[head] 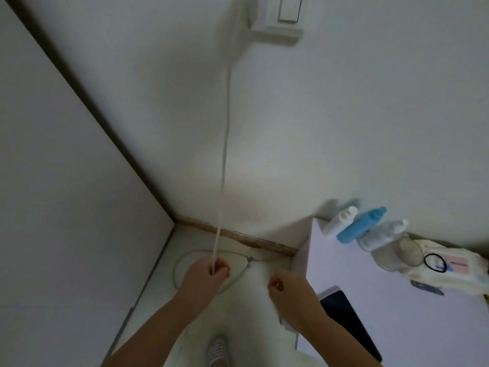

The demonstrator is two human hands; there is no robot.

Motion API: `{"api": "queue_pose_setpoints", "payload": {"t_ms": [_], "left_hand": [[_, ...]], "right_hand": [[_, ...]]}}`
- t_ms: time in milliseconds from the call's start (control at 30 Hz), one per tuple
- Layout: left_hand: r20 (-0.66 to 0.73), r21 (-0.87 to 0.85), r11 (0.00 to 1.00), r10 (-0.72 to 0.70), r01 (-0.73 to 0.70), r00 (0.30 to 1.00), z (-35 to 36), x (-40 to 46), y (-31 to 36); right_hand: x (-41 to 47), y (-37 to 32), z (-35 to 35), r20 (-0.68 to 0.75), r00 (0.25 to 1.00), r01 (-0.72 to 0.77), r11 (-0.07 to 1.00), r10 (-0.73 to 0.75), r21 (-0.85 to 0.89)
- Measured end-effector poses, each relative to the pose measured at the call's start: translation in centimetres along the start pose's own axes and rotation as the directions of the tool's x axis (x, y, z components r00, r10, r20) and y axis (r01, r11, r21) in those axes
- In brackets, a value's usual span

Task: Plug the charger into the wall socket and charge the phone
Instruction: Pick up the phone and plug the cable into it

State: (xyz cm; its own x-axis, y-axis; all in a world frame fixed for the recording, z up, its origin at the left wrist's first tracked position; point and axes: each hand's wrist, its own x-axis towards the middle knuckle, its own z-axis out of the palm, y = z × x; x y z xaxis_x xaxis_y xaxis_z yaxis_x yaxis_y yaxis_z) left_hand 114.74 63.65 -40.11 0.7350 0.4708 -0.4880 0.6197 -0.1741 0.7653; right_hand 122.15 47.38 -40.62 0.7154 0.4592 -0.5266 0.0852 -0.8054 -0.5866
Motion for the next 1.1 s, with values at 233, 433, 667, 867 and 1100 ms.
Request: {"api": "queue_pose_setpoints", "payload": {"t_ms": [233,433,667,867,1100], "left_hand": [[-0.008,-0.013,0.996,-0.084,0.084,0.996,5.2,-0.7,-6.3],[0.036,-0.085,0.973,-0.212,0.215,0.977,8.7,-2.2,-10.9],[0.174,-0.449,0.822,-0.303,0.35,0.937,9.0,-3.5,-12.6],[0.164,-0.697,0.655,-0.25,0.292,0.954,6.3,-3.0,-11.7],[-0.079,-0.783,0.616,-0.245,0.092,0.966,-1.4,-1.0,-11.2]], "right_hand": [[0.4,6.6,4.6,0.083,0.996,-0.043,0.999,0.045,-0.027],[0.1,11.0,9.5,0.135,0.987,-0.079,0.991,0.092,-0.104],[-1.4,13.7,15.7,0.348,0.934,-0.067,0.996,0.085,-0.063],[-2.7,12.7,18.9,0.37,0.926,-0.065,0.997,0.079,-0.048],[-3.7,13.1,19.1,0.038,0.966,-0.254,0.965,0.257,-0.069]]}}
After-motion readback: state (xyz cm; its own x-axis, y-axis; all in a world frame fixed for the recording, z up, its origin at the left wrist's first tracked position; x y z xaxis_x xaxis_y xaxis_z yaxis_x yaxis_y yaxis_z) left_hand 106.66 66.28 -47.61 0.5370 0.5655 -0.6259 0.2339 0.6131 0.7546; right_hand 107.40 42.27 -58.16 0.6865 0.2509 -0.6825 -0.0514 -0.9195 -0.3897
